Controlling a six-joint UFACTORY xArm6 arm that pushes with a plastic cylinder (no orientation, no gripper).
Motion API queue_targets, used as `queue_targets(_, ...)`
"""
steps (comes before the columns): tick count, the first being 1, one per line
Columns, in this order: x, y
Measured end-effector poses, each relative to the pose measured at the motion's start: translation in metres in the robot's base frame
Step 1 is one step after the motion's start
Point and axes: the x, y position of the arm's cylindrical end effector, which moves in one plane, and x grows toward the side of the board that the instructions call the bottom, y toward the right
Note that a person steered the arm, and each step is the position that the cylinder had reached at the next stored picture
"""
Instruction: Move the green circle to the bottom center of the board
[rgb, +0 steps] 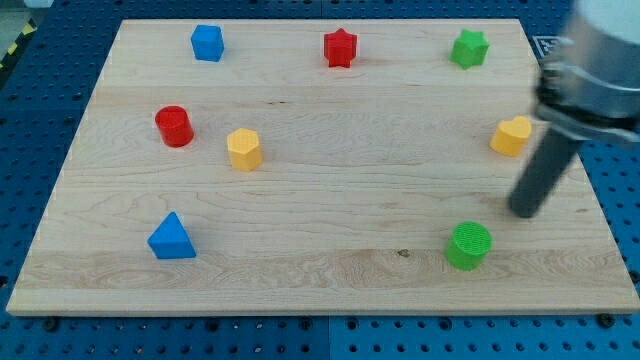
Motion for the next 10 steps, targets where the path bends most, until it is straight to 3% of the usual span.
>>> queue_targets(1, 0.024, 0.037)
queue_targets(2, 0.061, 0.029)
queue_targets(5, 0.045, -0.136)
queue_targets(7, 0.031, -0.072)
queue_targets(10, 0.02, -0.17)
